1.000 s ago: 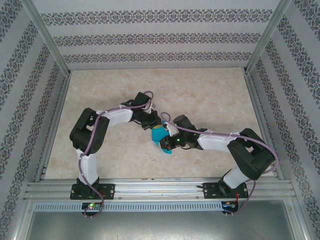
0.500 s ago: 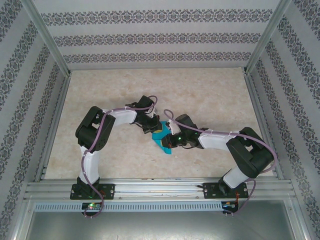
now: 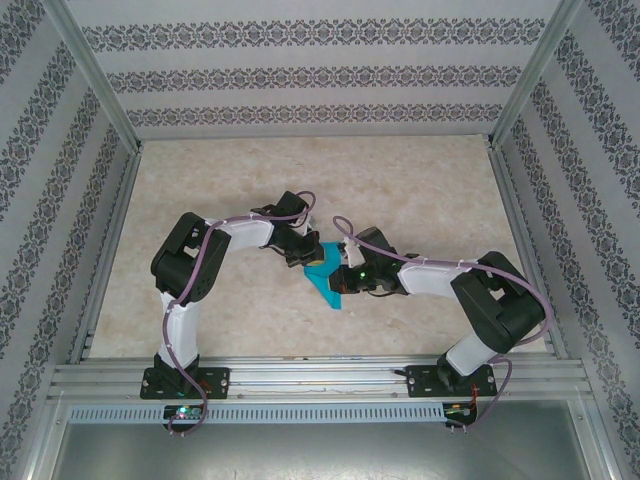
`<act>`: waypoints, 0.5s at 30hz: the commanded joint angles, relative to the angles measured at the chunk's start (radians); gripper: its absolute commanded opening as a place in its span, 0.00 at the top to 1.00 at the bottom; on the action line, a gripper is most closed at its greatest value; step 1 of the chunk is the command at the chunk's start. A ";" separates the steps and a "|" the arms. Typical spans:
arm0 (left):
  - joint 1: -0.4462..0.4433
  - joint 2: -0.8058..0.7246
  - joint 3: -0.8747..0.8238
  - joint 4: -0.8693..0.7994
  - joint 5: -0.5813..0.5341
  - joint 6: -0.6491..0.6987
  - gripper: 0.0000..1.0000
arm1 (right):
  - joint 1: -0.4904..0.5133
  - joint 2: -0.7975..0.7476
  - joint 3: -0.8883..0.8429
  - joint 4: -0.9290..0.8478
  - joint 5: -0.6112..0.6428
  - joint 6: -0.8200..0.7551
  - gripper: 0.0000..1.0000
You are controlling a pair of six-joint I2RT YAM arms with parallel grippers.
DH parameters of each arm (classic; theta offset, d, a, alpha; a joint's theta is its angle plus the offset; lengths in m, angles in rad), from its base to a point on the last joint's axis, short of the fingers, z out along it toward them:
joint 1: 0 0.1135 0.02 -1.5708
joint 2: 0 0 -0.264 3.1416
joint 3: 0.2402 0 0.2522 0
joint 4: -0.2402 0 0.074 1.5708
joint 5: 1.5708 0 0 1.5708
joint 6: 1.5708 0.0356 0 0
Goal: Fold a paper plane with a square sheet of paper (fold left side to right side)
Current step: Third fold the triangle at the center of the table.
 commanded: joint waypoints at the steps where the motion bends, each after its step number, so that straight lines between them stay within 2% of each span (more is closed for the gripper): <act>1: -0.011 0.019 -0.030 -0.060 -0.062 0.012 0.97 | -0.014 0.019 0.040 -0.035 0.033 -0.009 1.00; 15: -0.013 0.013 -0.040 -0.057 -0.063 0.008 0.97 | -0.024 0.056 0.083 -0.069 0.049 -0.045 1.00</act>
